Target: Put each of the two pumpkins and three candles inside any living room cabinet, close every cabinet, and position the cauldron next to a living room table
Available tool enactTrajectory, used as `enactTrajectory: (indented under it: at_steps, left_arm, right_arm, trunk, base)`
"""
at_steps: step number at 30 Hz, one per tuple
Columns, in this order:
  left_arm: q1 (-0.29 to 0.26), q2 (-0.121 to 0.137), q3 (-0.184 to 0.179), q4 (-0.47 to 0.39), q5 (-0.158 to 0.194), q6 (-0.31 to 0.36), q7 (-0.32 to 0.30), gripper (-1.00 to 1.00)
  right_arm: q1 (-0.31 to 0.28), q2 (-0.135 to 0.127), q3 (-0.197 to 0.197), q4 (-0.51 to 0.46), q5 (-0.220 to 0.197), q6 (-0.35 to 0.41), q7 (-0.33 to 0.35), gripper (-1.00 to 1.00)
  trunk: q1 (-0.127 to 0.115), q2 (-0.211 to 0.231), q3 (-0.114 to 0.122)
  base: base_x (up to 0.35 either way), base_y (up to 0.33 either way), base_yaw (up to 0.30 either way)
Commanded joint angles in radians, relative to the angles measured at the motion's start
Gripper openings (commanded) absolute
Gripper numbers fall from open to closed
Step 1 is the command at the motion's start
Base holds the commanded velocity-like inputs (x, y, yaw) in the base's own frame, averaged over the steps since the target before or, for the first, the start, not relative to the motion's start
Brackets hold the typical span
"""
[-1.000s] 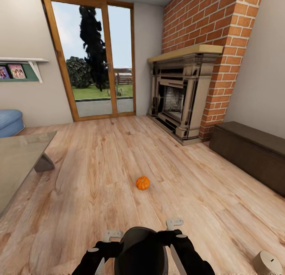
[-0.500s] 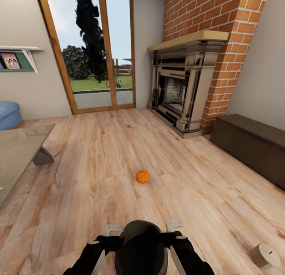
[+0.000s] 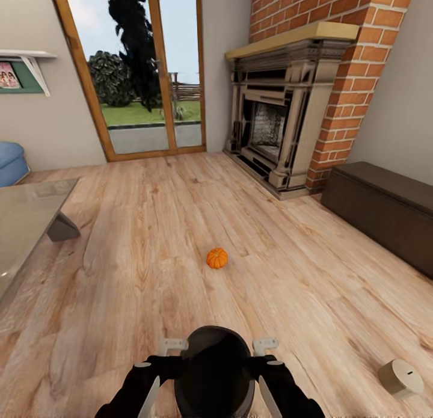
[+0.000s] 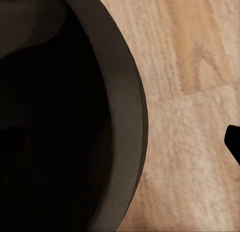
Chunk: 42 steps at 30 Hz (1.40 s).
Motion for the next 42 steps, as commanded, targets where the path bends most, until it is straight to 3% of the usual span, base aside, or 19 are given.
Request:
enactTrajectory:
  at_steps: [1, 25, 42]
  left_arm:
    - [0.000, 0.000, -0.001, -0.002, 0.001, 0.005, 0.001, 1.00]
    - [0.000, 0.000, 0.000, -0.003, 0.001, 0.004, 0.001, 1.00]
    - [0.000, 0.000, -0.001, -0.003, 0.001, 0.002, 0.001, 1.00]
  right_arm:
    - [-0.001, 0.000, 0.003, -0.001, -0.005, 0.005, -0.008, 1.00]
    - [-0.001, 0.000, 0.003, 0.000, -0.006, -0.026, -0.010, 1.00]
    - [-0.001, 0.001, 0.003, 0.000, -0.005, -0.026, -0.009, 1.00]
  trunk:
    - [0.000, -0.001, -0.005]
    - [0.011, -0.006, -0.098]
    - [0.011, -0.006, -0.098]
  base:
    - [0.000, 0.000, 0.000]
    - [0.000, 0.000, 0.000]
    - [0.000, 0.000, 0.000]
